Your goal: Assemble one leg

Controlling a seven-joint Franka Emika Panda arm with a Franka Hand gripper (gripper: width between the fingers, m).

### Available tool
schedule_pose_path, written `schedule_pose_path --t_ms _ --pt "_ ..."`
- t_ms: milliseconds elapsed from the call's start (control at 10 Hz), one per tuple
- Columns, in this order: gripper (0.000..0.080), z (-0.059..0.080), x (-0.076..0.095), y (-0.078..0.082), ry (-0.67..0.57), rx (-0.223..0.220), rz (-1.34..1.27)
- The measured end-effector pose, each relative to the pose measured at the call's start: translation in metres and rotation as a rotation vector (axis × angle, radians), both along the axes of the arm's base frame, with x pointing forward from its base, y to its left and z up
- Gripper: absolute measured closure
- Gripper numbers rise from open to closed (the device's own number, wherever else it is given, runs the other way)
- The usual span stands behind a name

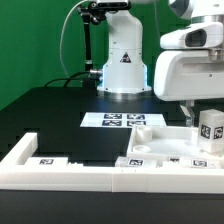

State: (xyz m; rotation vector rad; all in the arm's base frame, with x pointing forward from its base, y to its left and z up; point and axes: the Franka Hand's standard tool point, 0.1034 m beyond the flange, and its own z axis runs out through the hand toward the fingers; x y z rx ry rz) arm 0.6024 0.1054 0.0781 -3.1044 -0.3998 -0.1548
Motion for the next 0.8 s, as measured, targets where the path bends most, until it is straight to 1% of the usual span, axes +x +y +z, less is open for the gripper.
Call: schedule_pose_path --t_ms 100,200,300,400,500,600,800 --pt "0.0275 -0.0004 -0.0002 0.0002 0.0 0.0 -0.002" --pt "0.0416 -0.0008 -0.0003 0.0001 0.001 0.0 -0.002" --pt "0.0416 -0.001 -0.0004 0.0 0.001 0.0 -0.002" --pt "0.0515 -0.0011 -0.0005 0.0 0.002 0.001 -0.008" --pt "0.0515 -0.0012 -0.0005 0.0 0.002 0.003 -0.036" --pt "0.0515 -0.0016 -0.0003 0.0003 0.002 0.019 -0.112" --pt "0.0515 -0.0023 -0.0012 0.0017 -0.003 0.061 -0.4"
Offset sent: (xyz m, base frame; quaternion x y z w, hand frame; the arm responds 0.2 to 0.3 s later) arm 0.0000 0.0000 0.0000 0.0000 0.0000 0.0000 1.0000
